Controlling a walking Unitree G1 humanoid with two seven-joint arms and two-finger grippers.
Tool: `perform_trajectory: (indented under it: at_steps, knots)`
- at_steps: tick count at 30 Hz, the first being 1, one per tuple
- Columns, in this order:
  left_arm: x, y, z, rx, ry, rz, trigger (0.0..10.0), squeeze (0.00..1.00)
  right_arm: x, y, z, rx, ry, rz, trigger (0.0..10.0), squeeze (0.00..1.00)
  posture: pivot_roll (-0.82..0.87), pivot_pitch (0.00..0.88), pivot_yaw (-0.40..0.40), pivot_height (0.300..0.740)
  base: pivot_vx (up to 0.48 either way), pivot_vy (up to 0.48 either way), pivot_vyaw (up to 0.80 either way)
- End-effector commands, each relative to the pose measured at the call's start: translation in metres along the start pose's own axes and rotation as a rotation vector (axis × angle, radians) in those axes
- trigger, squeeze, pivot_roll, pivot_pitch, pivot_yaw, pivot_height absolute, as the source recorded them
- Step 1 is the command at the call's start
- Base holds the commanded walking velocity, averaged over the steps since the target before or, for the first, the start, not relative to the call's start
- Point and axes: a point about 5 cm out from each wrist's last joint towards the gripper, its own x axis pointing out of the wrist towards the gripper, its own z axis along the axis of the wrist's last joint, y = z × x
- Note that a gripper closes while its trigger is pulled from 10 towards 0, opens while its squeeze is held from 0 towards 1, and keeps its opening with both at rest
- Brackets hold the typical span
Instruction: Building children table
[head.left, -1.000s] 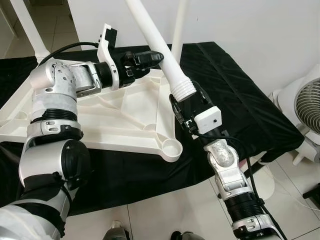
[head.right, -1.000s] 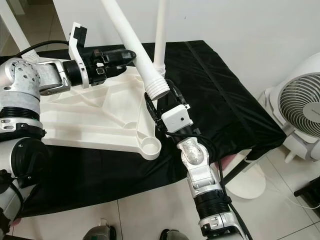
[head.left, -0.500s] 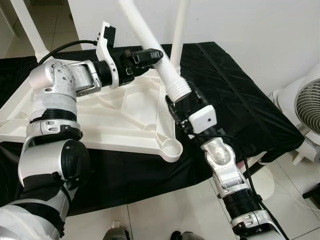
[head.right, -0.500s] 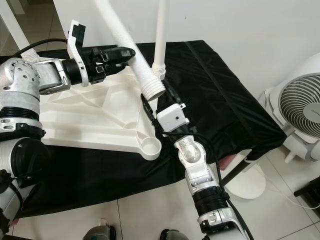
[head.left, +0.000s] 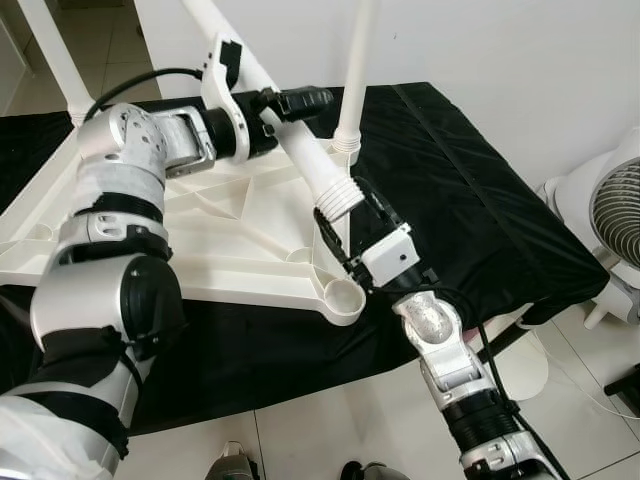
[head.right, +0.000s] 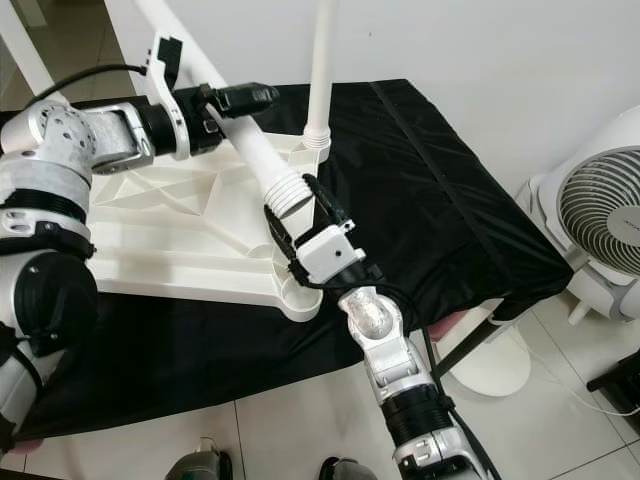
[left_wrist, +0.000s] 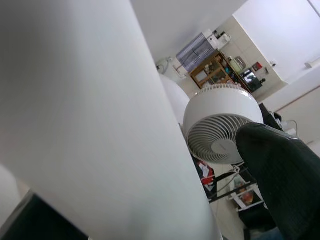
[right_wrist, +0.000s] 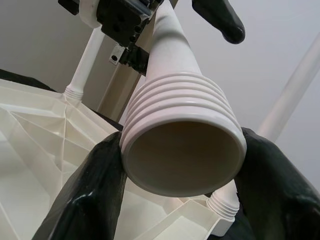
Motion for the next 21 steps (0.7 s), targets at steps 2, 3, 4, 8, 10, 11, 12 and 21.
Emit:
perform_trajectory:
  at_steps: [2,3,4,8,10,11,12,21]
  knots:
    - [-0.002,-0.002,0.014,0.036,-0.034,0.024,10.0,0.0,-0.003,0.004,0.003,-0.015,-0.013,0.004,10.0,0.0,0.08,0.068,0.007,0.74,0.0,0.0,0.0]
    - [-0.002,-0.002,0.014,0.036,-0.034,0.024,10.0,0.0,-0.003,0.004,0.003,-0.015,-0.013,0.004,10.0,0.0,0.08,0.068,0.007,0.74,0.0,0.0,0.0]
    - [-0.002,-0.002,0.019,0.049,-0.042,0.04,10.0,0.0,-0.005,0.004,0.003,-0.019,-0.011,0.0,10.0,0.0,0.08,0.068,0.007,0.74,0.0,0.0,0.0]
    - [-0.003,-0.003,0.029,0.091,-0.058,0.071,10.0,0.0,-0.009,0.005,0.003,-0.03,-0.003,-0.006,10.0,0.0,0.07,0.065,0.014,0.74,0.0,0.0,0.0]
    - [-0.004,-0.005,0.036,0.117,-0.068,0.087,10.0,0.0,-0.011,0.004,0.002,-0.04,0.001,-0.011,10.0,0.0,0.07,0.065,0.016,0.74,0.0,0.0,0.0]
    - [-0.004,-0.005,0.036,0.117,-0.068,0.087,10.0,0.0,-0.011,0.004,0.002,-0.04,0.001,-0.011,10.0,0.0,0.07,0.065,0.016,0.74,0.0,0.0,0.0]
    - [-0.004,-0.005,0.038,0.124,-0.072,0.091,10.0,0.0,-0.012,0.004,0.002,-0.046,0.003,-0.014,10.0,0.0,0.07,0.062,0.018,0.74,0.0,0.0,0.0]
    - [-0.006,-0.006,0.046,0.135,-0.093,0.107,0.0,0.0,-0.014,0.005,0.0,-0.066,0.011,-0.013,10.0,0.0,0.08,0.048,0.023,0.74,0.0,0.0,0.0]
